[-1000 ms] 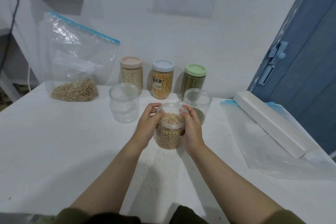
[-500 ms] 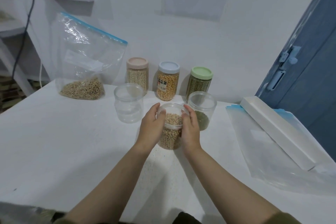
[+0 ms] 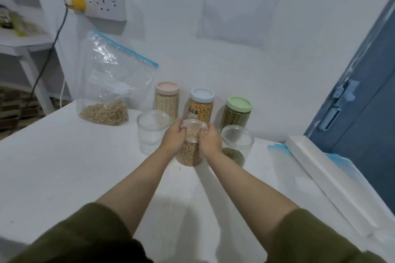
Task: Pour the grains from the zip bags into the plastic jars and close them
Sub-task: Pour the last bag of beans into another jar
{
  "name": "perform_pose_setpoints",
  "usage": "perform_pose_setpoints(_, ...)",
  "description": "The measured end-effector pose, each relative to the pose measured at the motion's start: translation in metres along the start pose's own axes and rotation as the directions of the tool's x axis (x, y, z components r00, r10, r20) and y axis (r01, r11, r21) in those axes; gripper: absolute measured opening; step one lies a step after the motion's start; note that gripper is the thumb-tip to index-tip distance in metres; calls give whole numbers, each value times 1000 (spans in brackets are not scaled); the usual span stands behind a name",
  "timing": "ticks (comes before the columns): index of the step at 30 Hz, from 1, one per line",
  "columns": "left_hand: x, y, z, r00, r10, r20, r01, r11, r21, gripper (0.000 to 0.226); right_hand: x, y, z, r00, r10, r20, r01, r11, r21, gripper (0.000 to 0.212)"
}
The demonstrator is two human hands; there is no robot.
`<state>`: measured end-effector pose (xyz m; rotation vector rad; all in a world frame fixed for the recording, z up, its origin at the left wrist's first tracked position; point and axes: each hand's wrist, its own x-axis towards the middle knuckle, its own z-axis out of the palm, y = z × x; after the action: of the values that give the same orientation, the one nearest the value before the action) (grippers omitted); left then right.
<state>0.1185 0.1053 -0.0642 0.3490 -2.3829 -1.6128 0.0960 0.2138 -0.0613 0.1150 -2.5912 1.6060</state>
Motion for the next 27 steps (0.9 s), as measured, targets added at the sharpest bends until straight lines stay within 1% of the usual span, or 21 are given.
perform_pose_setpoints(5,16,9,-2,999,12,31,-13,999,41,41,15,-11,1,998,50,-23,-51,998,-45,33)
perform_pose_setpoints(10,30,9,-5,996,20,90,-25,998,58,38,23,-12,8,997,48,-53,-50,997,-56,31)
perform_pose_setpoints(12,32,6,-7,995,55,83,-61,996,63,37,24,-12,11,997,41,-67,-44,998,-51,33)
perform_pose_setpoints(13,33,5,-8,994,81,70,-85,994,65,37,23,-12,12,996,51,-78,-54,998,-36,37)
perform_pose_setpoints(15,32,3,-11,993,112,35,-112,994,15,43,20,-13,17,989,94,-116,-91,995,33,50)
perform_pose_setpoints(17,30,6,-15,994,108,11,-106,988,-111,48,17,-14,21,978,112,-175,-94,990,108,56)
perform_pose_setpoints(19,32,11,-25,993,118,10,-113,969,-221,49,15,-20,27,963,102,-251,-55,981,188,54)
perform_pose_setpoints(21,34,17,-39,985,172,-6,-167,947,-276,49,11,-33,33,945,60,-321,17,973,232,49)
perform_pose_setpoints(22,36,19,-47,979,201,-24,-199,938,-283,49,9,-40,36,941,25,-338,60,969,240,46)
perform_pose_setpoints(24,39,20,-68,962,264,-68,-272,929,-252,48,5,-56,47,945,-31,-325,119,960,254,44)
perform_pose_setpoints(27,49,10,-99,940,322,-111,-338,921,-195,49,0,-79,71,953,-84,-291,164,951,261,43)
